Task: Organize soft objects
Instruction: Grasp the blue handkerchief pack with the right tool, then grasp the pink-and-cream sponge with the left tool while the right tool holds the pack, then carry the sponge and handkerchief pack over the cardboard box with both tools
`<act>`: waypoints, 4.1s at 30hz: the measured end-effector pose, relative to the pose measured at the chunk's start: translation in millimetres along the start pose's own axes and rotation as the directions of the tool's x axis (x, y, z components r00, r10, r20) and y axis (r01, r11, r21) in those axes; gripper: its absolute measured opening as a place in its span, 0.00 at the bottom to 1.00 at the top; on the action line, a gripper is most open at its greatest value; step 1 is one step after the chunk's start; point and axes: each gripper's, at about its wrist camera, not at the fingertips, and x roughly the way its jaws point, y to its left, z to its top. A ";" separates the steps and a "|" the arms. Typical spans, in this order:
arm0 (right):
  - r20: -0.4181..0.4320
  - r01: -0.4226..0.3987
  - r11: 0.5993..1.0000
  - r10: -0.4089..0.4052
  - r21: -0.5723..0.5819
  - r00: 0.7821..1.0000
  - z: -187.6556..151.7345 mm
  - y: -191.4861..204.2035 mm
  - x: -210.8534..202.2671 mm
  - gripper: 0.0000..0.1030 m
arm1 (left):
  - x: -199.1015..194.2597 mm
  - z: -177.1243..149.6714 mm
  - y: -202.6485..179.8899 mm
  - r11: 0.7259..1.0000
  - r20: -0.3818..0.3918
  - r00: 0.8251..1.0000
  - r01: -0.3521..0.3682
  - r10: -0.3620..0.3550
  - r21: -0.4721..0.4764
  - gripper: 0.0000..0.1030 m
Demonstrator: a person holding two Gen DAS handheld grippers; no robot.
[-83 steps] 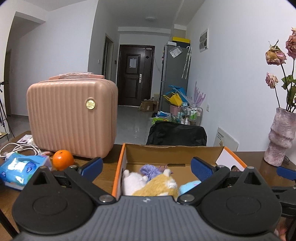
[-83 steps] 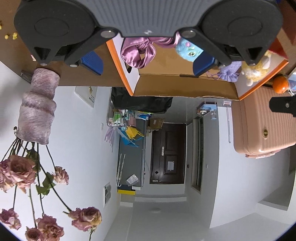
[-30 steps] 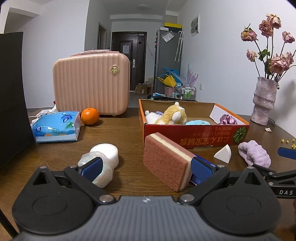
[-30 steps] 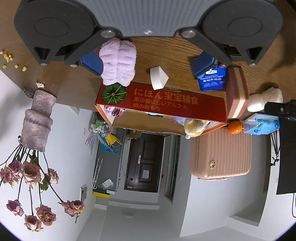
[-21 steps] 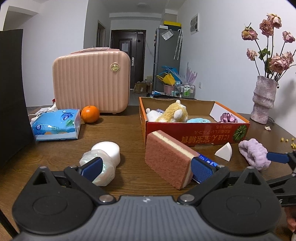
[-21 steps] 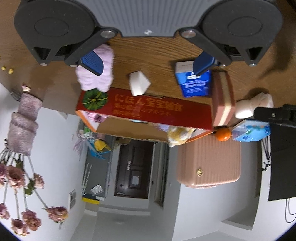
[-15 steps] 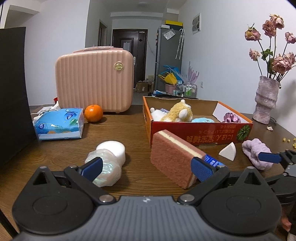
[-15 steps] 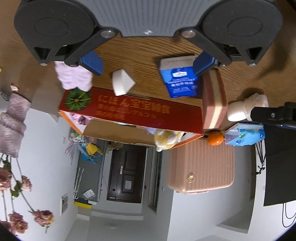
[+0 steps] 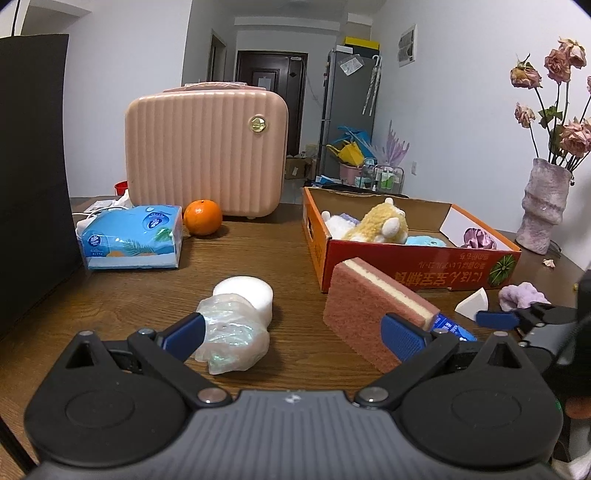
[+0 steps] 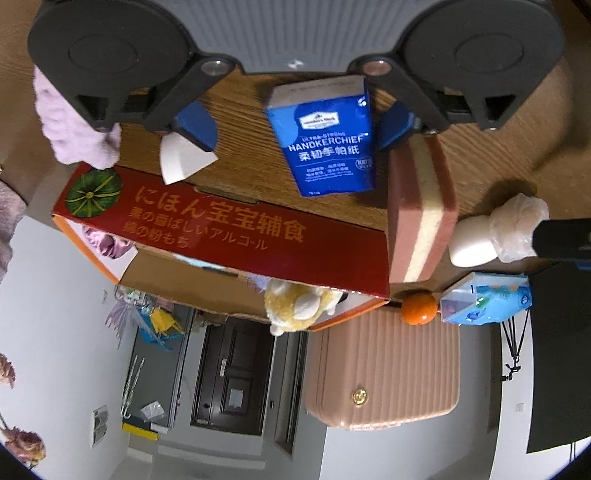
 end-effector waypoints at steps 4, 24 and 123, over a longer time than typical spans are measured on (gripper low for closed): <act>-0.031 -0.028 1.000 0.029 0.010 0.999 4.4 1.0 11.2 0.68 | 1.3 -0.3 -1.7 1.000 -0.003 1.000 0.000 0.000 0.005 1.00; 0.079 -0.032 0.993 0.023 0.113 0.997 2.6 -18.1 -12.7 0.49 | 2.3 -1.1 -0.1 1.000 0.010 1.000 -0.014 0.014 -0.007 1.00; 0.293 0.117 0.977 -0.166 0.178 0.942 3.3 -85.3 -70.7 0.49 | 20.6 36.7 -115.2 0.992 0.103 0.990 0.086 -0.096 0.092 0.30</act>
